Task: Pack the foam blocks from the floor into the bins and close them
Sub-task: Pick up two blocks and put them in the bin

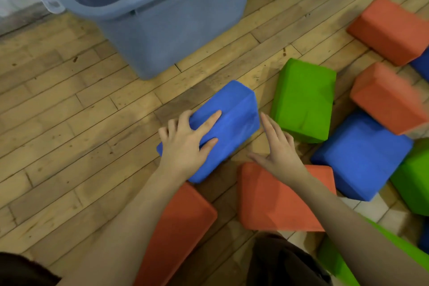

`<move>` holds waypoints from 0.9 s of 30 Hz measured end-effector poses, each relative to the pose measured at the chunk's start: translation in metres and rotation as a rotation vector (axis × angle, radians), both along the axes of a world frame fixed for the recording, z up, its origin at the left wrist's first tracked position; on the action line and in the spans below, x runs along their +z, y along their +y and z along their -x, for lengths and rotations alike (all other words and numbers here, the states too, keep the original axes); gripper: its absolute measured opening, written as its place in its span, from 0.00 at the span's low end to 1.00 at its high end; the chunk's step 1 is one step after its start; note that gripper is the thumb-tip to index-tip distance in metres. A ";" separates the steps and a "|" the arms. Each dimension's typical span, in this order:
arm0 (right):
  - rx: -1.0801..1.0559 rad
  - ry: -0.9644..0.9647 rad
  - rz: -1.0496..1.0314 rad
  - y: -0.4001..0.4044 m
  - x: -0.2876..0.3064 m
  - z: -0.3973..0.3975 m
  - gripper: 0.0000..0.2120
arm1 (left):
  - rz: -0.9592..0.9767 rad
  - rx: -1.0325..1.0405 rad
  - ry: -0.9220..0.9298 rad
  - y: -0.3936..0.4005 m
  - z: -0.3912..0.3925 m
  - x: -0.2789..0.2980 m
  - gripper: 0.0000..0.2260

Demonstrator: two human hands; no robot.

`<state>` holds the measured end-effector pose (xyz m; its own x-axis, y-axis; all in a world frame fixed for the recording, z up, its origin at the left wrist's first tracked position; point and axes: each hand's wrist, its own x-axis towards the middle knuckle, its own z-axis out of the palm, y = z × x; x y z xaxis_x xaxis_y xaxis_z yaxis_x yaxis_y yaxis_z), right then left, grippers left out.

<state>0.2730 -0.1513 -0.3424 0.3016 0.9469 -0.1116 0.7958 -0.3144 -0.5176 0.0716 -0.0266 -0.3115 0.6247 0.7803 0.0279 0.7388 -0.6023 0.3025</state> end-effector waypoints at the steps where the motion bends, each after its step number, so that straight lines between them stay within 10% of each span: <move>1: 0.022 -0.016 0.057 -0.010 0.002 -0.001 0.43 | -0.048 0.020 0.004 -0.004 -0.005 0.001 0.23; 7: 0.168 -0.159 0.506 -0.057 -0.016 0.019 0.58 | -0.247 -0.067 0.203 -0.027 -0.014 -0.007 0.27; 21: 0.002 -0.151 0.328 -0.045 -0.032 0.029 0.49 | -0.345 -0.006 0.138 -0.025 -0.009 -0.010 0.26; 27: -0.054 -0.140 0.359 -0.059 -0.028 0.011 0.37 | 0.116 -0.242 0.194 -0.114 -0.006 -0.036 0.44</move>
<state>0.2623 -0.2108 -0.3702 0.3859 0.8373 -0.3873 0.8282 -0.4994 -0.2543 0.0774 -0.1404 -0.3480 0.7772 0.5997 -0.1906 0.6292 -0.7369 0.2471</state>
